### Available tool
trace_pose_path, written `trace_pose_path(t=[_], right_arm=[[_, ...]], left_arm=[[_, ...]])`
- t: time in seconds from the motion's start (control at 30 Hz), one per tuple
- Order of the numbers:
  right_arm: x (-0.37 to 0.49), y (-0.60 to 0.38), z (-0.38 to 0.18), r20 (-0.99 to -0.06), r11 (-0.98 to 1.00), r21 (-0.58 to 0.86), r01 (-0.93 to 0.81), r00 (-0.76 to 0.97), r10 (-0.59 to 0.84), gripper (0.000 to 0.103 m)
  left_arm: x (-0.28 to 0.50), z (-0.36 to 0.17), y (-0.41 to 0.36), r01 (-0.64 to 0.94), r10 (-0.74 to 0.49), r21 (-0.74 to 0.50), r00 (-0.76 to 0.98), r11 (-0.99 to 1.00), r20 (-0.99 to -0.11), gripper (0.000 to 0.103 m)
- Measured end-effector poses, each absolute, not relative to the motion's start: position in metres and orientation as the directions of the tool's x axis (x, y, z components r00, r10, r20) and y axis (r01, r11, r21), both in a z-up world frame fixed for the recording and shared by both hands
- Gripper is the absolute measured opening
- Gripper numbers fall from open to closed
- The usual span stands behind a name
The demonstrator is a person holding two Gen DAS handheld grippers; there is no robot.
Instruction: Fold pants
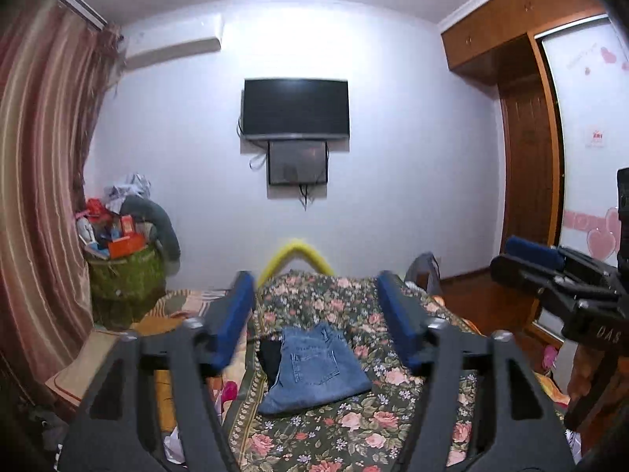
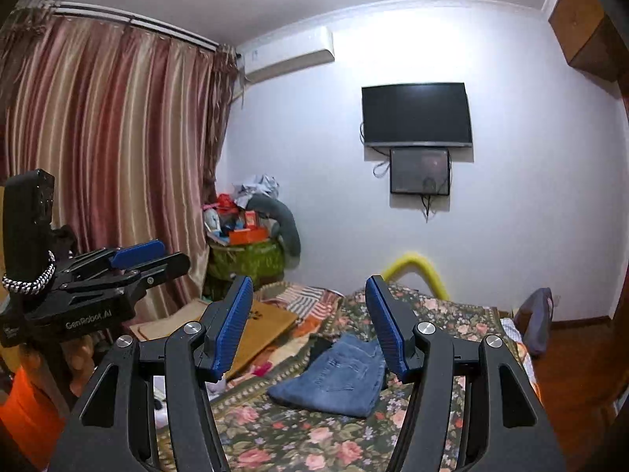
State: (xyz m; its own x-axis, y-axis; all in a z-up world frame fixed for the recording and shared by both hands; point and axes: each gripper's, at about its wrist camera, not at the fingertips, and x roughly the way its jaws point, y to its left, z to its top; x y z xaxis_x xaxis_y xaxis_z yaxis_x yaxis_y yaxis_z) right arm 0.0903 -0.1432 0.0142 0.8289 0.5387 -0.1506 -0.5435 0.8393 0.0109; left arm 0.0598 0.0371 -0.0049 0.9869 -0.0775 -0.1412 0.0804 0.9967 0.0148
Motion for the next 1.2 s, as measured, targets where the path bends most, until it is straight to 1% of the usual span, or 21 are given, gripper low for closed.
trace_pose_path(t=[0.03, 0.07, 0.1, 0.13, 0.2, 0.23, 0.27, 0.3, 0.37, 0.77, 1.2], right_arm=[[0.086, -0.143, 0.013, -0.144, 0.839, 0.017, -0.543, 0.829, 0.540, 0.059], [0.084, -0.144, 0.012, -0.136, 0.840, 0.026, -0.542, 0.830, 0.540, 0.067], [0.083, -0.146, 0.009, -0.127, 0.842, 0.035, -0.538, 0.833, 0.538, 0.071], [0.081, -0.147, 0.008, -0.115, 0.850, 0.039, -0.526, 0.842, 0.527, 0.075], [0.078, -0.148, 0.006, -0.102, 0.866, 0.042, -0.498, 0.860, 0.500, 0.077], [0.076, -0.149, 0.007, -0.101, 0.868, 0.046, -0.495, 0.862, 0.497, 0.081], [0.077, -0.150, 0.006, -0.099, 0.870, 0.055, -0.489, 0.865, 0.493, 0.088], [0.074, -0.151, 0.006, -0.095, 0.873, 0.057, -0.484, 0.868, 0.487, 0.091], [0.071, -0.151, 0.006, -0.090, 0.883, 0.050, -0.467, 0.878, 0.470, 0.103], [0.056, -0.156, -0.005, -0.099, 0.885, 0.058, -0.462, 0.880, 0.465, 0.103], [0.063, -0.160, -0.014, -0.144, 0.888, 0.083, -0.452, 0.876, 0.460, 0.103]], left_arm=[[0.054, -0.005, 0.037, 0.077, -0.074, 0.014, 0.988, 0.997, -0.134, 0.077], [0.049, -0.006, 0.037, 0.074, -0.073, 0.010, 0.989, 0.997, -0.127, 0.085], [0.045, -0.007, 0.037, 0.076, -0.075, 0.004, 0.989, 0.997, -0.124, 0.091], [0.041, -0.008, 0.037, 0.077, -0.077, -0.003, 0.990, 0.997, -0.121, 0.093], [0.033, -0.010, 0.038, 0.080, -0.081, -0.015, 0.990, 0.997, -0.119, 0.101], [0.031, -0.010, 0.039, 0.080, -0.082, -0.023, 0.989, 0.997, -0.120, 0.102], [0.030, -0.011, 0.040, 0.079, -0.081, -0.026, 0.989, 0.997, -0.120, 0.102], [0.028, -0.011, 0.040, 0.077, -0.079, -0.026, 0.990, 0.997, -0.119, 0.102], [0.026, -0.012, 0.041, 0.066, -0.068, -0.025, 0.991, 0.998, -0.119, 0.102], [0.024, -0.021, 0.035, 0.065, -0.071, -0.043, 0.987, 0.997, -0.143, 0.102], [0.034, -0.031, 0.033, 0.057, -0.061, -0.031, 0.984, 0.998, -0.166, 0.103]])
